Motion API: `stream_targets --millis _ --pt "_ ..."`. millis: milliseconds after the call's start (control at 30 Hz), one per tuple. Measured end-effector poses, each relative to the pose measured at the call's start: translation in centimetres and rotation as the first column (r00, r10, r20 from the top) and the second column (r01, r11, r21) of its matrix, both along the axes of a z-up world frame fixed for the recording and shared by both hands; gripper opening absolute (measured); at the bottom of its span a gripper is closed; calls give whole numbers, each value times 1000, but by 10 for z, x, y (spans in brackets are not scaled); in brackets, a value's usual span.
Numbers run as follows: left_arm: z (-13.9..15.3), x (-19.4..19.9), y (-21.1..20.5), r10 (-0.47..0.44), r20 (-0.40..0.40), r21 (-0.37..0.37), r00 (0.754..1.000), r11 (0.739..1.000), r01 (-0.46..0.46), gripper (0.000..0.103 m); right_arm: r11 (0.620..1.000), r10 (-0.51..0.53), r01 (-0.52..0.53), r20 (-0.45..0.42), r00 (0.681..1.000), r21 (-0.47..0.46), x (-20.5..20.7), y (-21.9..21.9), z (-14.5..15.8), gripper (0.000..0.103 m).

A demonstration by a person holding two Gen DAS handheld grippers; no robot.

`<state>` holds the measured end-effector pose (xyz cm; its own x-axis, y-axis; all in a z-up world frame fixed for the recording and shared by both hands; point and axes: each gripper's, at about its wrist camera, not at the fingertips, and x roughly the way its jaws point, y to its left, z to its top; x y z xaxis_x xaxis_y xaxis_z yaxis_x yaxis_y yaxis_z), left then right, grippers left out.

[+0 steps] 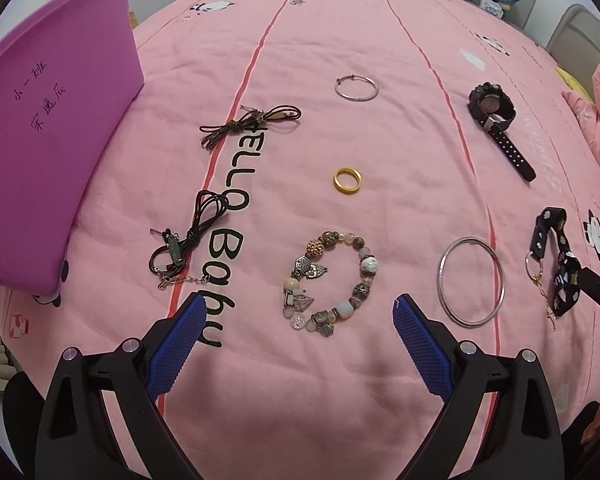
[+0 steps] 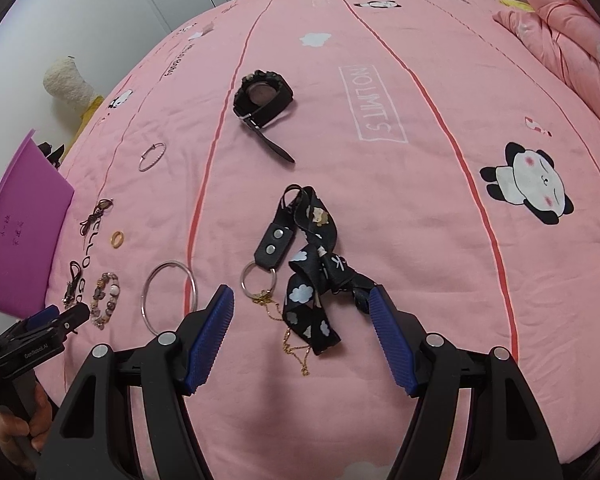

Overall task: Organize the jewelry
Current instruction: 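Lower the left tool to the beaded bracelet while the right tool approaches the black lanyard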

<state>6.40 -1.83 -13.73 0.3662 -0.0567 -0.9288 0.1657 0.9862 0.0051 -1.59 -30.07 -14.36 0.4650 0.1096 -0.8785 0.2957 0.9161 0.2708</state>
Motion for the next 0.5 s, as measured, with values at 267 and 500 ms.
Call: stream_targets --millis 267,500 --pt "-11 3 1 6 -13 -15 1000 1000 -6 93 1000 22 -22 -14 1000 -5 9 1 -8 67" --pt "-24 3 -1 -5 -23 3 1000 1000 5 93 999 31 -31 -21 999 -4 15 1 -15 67"
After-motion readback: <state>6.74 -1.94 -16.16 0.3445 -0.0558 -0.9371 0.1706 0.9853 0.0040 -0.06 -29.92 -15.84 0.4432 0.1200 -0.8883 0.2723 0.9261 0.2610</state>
